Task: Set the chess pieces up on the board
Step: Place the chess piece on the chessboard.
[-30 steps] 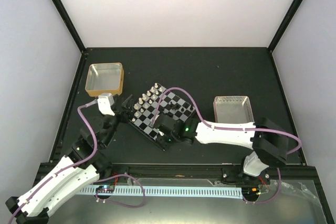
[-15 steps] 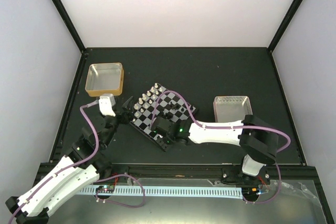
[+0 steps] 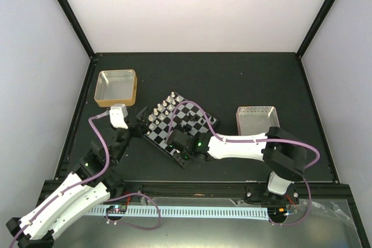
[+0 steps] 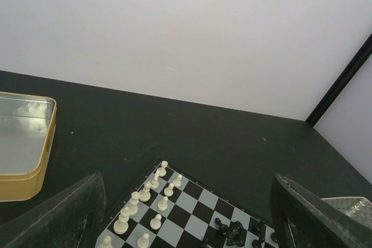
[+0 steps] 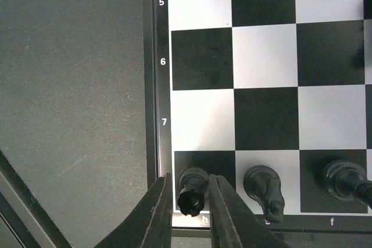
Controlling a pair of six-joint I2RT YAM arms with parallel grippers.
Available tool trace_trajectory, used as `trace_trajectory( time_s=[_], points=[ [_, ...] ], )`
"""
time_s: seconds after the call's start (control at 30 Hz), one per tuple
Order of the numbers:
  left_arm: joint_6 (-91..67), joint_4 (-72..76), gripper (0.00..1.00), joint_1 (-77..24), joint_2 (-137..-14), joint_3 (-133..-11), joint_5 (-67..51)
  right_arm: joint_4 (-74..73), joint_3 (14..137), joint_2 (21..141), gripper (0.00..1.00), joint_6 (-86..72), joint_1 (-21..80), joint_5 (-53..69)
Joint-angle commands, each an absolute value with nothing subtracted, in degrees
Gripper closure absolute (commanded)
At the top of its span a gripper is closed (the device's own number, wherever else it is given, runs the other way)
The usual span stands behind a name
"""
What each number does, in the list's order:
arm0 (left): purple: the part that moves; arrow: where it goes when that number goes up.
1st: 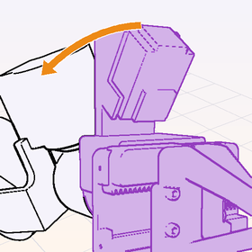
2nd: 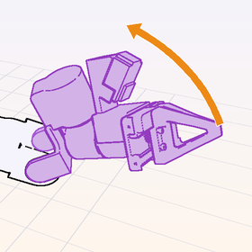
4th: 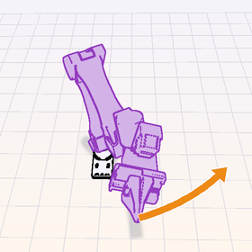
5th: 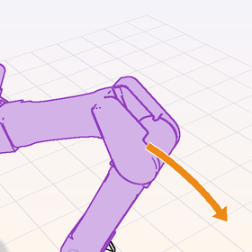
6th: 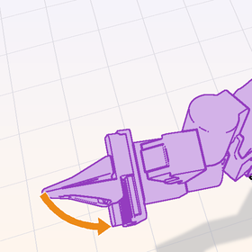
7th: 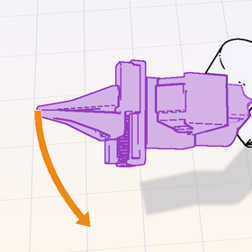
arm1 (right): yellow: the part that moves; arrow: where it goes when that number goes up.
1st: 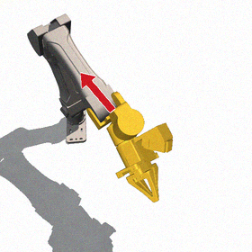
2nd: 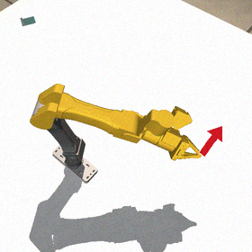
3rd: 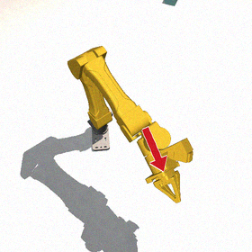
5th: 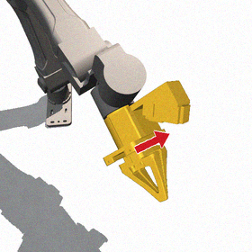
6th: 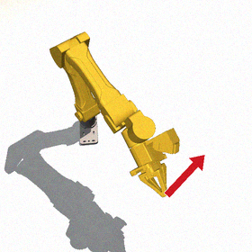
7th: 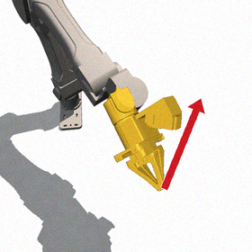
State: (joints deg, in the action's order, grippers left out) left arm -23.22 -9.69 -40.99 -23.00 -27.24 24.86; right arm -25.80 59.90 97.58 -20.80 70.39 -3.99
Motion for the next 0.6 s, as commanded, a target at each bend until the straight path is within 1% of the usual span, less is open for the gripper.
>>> trace_trajectory(
  time_s=[0.0,0.13,0.3,0.37,0.57],
  points=[
    [-23.38,-10.11,0.21,-40.99,-23.54,-28.21,25.08,-25.27,60.91,98.46,0.78,-21.57,70.64,-6.07],
    [-23.50,-10.29,0.21,-40.96,-23.58,-28.17,25.19,-25.51,60.98,97.34,0.75,-22.07,70.65,-6.43],
    [-23.77,-10.62,0.21,-40.96,-23.64,-28.21,24.89,-25.36,61.17,92.85,0.74,-23.20,70.47,-7.45],
    [-23.90,-11.12,0.19,-40.97,-24.21,-28.26,24.45,-25.46,61.39,90.67,0.73,-24.03,70.17,-8.60],
    [-24.54,-14.42,0.16,-40.94,-28.99,-29.24,19.85,-25.42,59.77,84.13,0.69,-30.30,65.51,-10.80]
  ],
)
